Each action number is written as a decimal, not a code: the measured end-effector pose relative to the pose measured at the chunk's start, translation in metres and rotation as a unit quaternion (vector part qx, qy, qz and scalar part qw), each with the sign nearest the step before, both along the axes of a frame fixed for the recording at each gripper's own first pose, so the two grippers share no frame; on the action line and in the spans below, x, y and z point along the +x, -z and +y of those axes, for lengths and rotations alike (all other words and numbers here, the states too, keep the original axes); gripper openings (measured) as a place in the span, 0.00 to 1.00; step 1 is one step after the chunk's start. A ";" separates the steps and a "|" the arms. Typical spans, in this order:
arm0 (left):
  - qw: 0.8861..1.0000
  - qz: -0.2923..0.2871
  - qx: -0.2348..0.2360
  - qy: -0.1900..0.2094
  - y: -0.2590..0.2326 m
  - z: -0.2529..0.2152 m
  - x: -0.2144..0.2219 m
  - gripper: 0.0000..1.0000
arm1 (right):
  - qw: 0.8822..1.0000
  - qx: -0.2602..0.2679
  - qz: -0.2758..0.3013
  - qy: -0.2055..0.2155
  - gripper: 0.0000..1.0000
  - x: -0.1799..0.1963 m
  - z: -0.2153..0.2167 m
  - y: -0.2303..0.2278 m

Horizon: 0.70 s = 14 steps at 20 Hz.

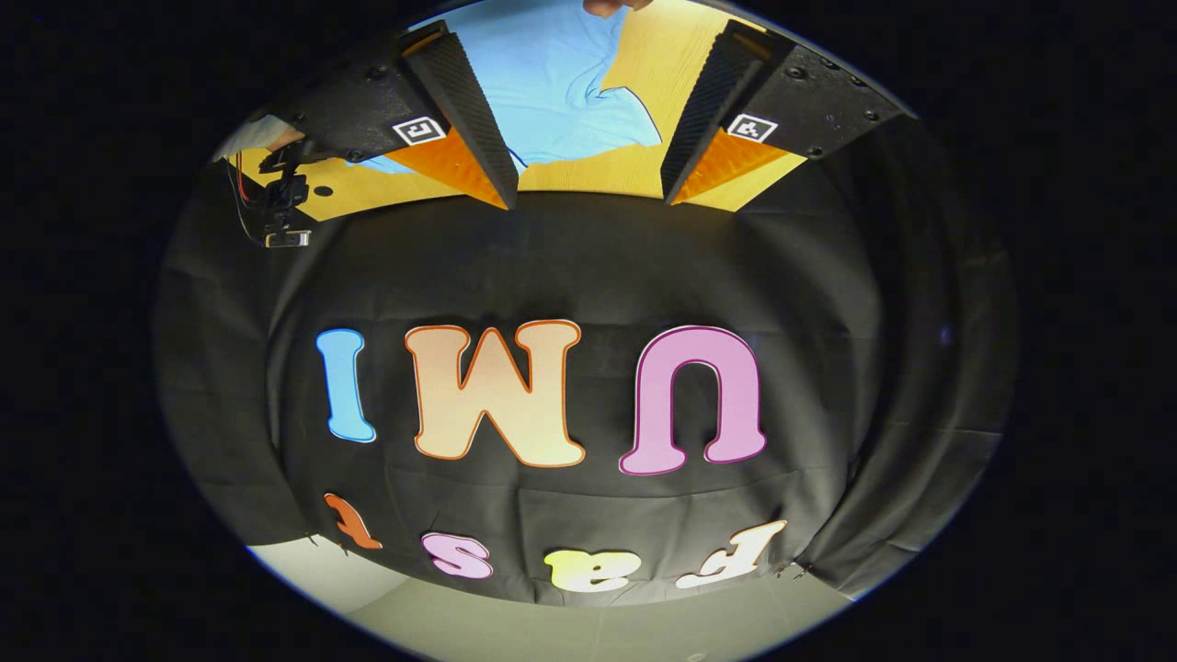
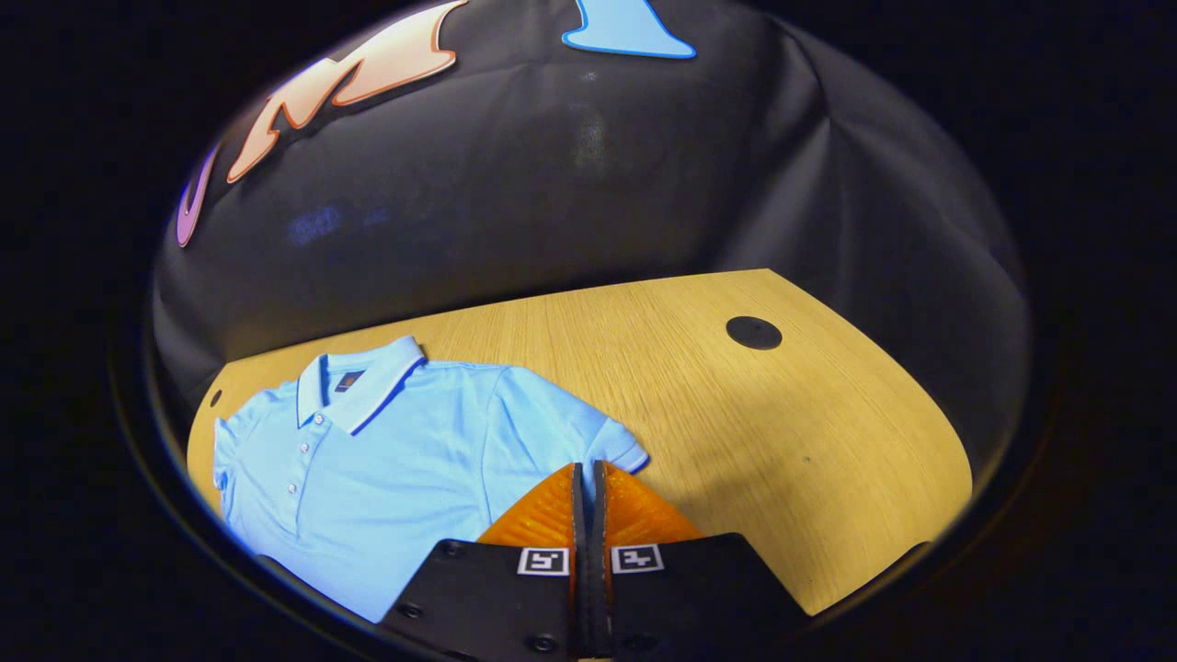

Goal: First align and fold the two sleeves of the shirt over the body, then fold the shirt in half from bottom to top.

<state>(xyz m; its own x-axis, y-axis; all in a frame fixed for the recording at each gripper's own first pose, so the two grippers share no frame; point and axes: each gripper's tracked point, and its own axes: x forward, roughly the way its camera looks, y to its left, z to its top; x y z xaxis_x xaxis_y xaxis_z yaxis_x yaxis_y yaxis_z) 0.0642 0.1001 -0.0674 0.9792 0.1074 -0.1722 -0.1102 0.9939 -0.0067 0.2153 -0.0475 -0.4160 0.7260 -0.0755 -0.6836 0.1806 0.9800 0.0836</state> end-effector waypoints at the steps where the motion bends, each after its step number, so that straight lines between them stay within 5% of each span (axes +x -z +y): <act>1: 1.000 0.000 -0.001 -0.002 0.001 0.001 0.000 0.95 | 1.000 0.010 -0.013 0.000 0.03 0.005 0.007 -0.009; 7: 1.000 0.005 -0.013 -0.015 0.012 0.014 -0.004 0.95 | 0.993 0.096 -0.062 -0.033 0.03 0.019 0.088 -0.054; 14: 0.999 0.016 -0.019 -0.032 0.037 0.032 0.019 0.95 | 0.984 0.152 -0.041 -0.081 0.04 0.009 0.184 -0.037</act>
